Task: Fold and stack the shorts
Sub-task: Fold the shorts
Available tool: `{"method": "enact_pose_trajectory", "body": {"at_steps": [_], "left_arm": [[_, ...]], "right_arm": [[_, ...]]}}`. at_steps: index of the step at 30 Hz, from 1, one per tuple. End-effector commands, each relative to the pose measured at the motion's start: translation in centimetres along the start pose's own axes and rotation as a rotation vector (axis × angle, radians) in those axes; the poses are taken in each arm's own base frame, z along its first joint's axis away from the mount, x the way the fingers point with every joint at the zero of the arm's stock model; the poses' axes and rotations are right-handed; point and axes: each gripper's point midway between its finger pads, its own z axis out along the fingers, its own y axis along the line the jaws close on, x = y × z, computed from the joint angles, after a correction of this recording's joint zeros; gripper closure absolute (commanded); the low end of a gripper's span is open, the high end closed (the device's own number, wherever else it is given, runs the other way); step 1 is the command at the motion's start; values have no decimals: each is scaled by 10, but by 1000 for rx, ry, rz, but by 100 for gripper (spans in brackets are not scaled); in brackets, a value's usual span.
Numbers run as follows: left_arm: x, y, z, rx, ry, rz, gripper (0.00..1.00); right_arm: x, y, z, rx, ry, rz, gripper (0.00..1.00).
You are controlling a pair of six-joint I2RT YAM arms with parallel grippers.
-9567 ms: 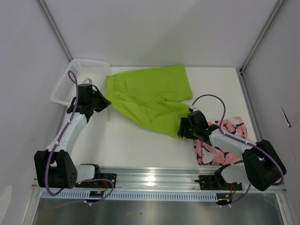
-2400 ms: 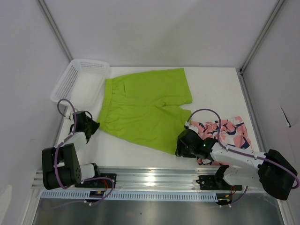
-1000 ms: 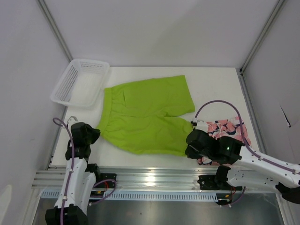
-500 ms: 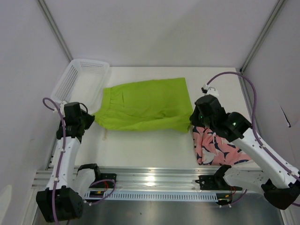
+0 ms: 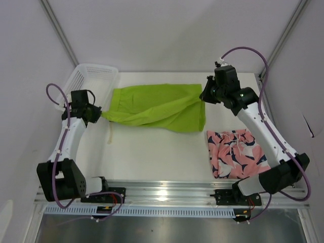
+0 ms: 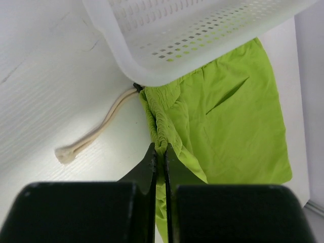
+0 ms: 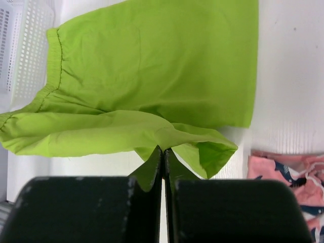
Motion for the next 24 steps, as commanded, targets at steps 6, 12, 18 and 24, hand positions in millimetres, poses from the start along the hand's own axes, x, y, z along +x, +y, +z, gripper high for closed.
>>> {"method": "enact_pose_trajectory", "body": {"at_steps": [6,12,18,24], "left_arm": [[-15,-51,37,-2,65,-80,100],[-31,-80,32,54,51,-94,100],[-20,-66,13,98,37,-65,100],[7,-25,-15,108,57,-32,100]], "right_arm": [[-63,10,41,-93,-35,5,100],[-76,-3,61,-103,-20,32,100],[-47,-3,50,-144,25,34,100],[-14,12,-16,-191,2,-9,100]]}}
